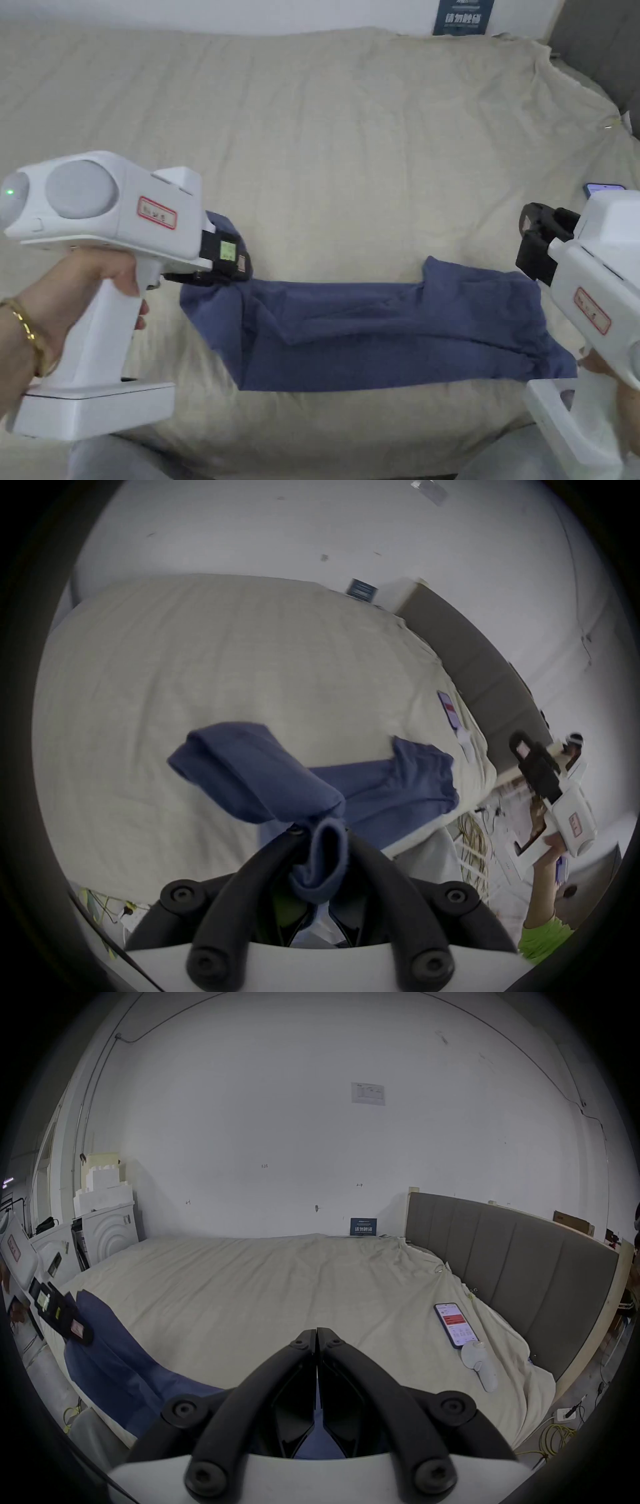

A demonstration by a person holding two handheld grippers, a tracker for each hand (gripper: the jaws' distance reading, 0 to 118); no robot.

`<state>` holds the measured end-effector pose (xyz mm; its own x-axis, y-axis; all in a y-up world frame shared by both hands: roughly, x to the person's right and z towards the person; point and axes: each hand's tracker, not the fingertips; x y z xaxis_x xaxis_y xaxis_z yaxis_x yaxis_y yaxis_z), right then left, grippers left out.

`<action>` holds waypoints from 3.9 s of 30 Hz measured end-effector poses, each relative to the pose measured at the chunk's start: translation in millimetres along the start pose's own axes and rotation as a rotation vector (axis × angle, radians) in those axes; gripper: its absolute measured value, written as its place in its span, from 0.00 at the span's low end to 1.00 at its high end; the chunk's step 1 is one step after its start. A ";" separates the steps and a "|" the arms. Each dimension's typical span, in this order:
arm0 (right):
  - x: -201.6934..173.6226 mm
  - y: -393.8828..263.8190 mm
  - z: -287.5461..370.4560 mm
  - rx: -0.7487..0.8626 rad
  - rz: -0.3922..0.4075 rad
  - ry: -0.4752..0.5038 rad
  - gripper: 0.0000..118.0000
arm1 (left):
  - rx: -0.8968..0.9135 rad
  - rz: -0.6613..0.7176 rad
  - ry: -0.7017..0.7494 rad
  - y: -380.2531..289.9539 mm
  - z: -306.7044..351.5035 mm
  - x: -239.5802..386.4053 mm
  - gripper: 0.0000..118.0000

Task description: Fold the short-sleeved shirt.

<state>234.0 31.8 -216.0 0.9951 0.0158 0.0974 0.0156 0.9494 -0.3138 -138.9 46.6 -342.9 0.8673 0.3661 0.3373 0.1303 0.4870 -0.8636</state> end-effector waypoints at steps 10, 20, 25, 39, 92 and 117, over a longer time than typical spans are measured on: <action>35.0 -10.3 30.7 0.008 -0.056 -0.077 0.00 | -0.142 -0.052 0.033 -7.4 -134.5 84.5 0.03; 55.8 -16.0 49.1 -0.015 -0.065 -0.134 0.00 | -0.209 -0.038 0.057 -18.4 -202.2 106.6 0.67; 54.8 -13.0 47.0 -0.011 -0.062 -0.127 0.00 | -0.072 0.011 -0.043 14.0 -143.9 96.1 0.77; 34.0 -4.8 35.4 0.009 -0.046 -0.063 0.00 | 0.232 -0.170 0.225 -54.2 -125.3 52.6 0.00; 24.2 -3.1 28.8 -0.044 -0.041 -0.054 0.00 | 0.010 0.355 -0.485 -45.5 -100.8 -111.0 1.00; 0.1 -13.7 -2.4 -0.135 0.037 -0.057 0.00 | -0.106 0.365 -0.405 -56.7 -157.6 -87.8 0.10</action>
<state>234.1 18.1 -214.0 0.9882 0.0718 0.1355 -0.0045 0.8968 -0.4424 -146.7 -138.1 -382.6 0.6135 0.7823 0.1080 -0.0787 0.1967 -0.9773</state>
